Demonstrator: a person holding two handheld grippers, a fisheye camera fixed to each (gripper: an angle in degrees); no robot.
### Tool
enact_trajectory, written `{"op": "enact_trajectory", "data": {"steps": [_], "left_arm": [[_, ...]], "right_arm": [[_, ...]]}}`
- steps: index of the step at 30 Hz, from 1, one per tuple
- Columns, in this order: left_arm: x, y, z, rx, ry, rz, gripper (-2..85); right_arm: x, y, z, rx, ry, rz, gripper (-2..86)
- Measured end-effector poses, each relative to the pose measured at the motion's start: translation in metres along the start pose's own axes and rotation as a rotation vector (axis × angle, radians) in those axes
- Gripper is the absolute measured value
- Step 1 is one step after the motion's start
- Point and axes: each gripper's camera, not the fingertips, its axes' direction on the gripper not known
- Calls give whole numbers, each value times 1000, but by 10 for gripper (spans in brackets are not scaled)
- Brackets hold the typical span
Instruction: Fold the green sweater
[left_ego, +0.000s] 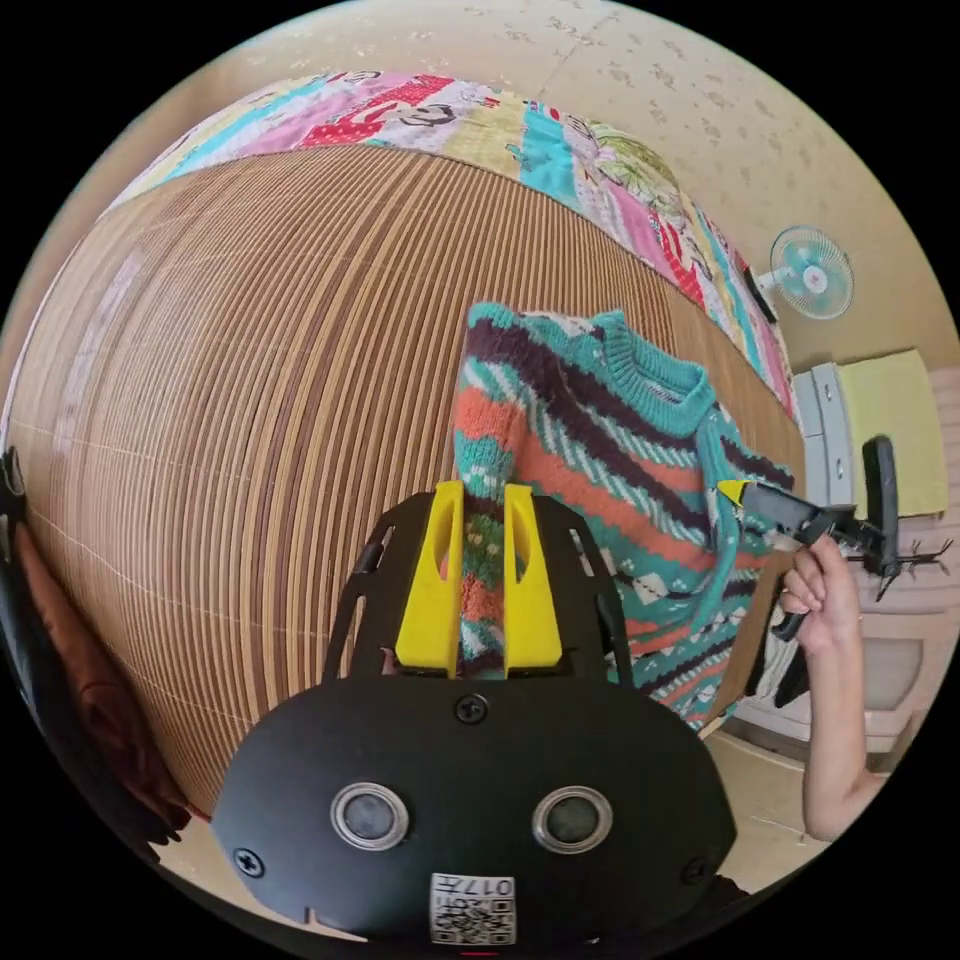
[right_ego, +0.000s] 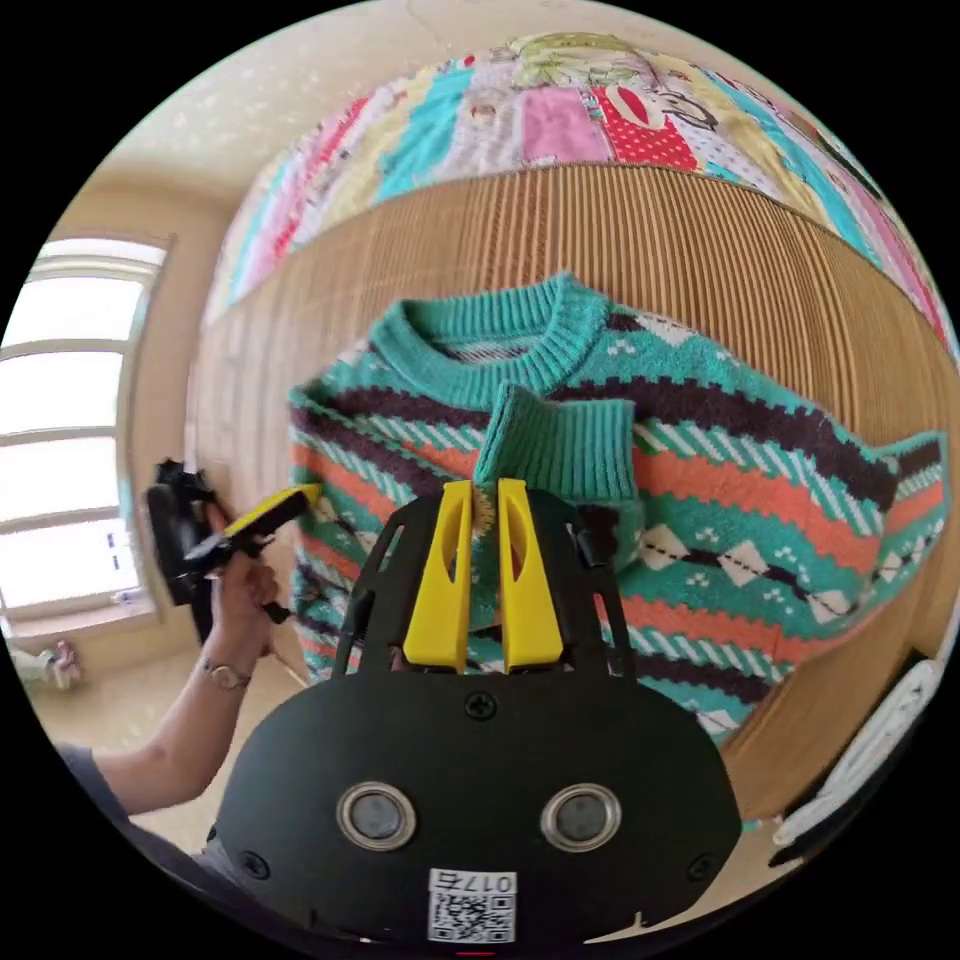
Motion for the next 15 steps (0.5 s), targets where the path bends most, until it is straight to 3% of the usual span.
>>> {"op": "enact_trajectory", "data": {"steps": [3,6,9,12,15], "left_arm": [[-39,12,-28,144,279,-71,60],[-70,24,-23,214,502,-165,59],[-85,23,-4,222,519,-224,60],[-87,10,9,170,314,-202,61],[-92,1,5,154,295,-229,67]], "right_arm": [[54,50,-72,364,-463,18,36],[116,101,-101,617,-623,131,32],[163,120,-81,511,-379,318,33],[196,121,-43,259,-168,430,36],[203,124,-54,236,-217,383,48]]}}
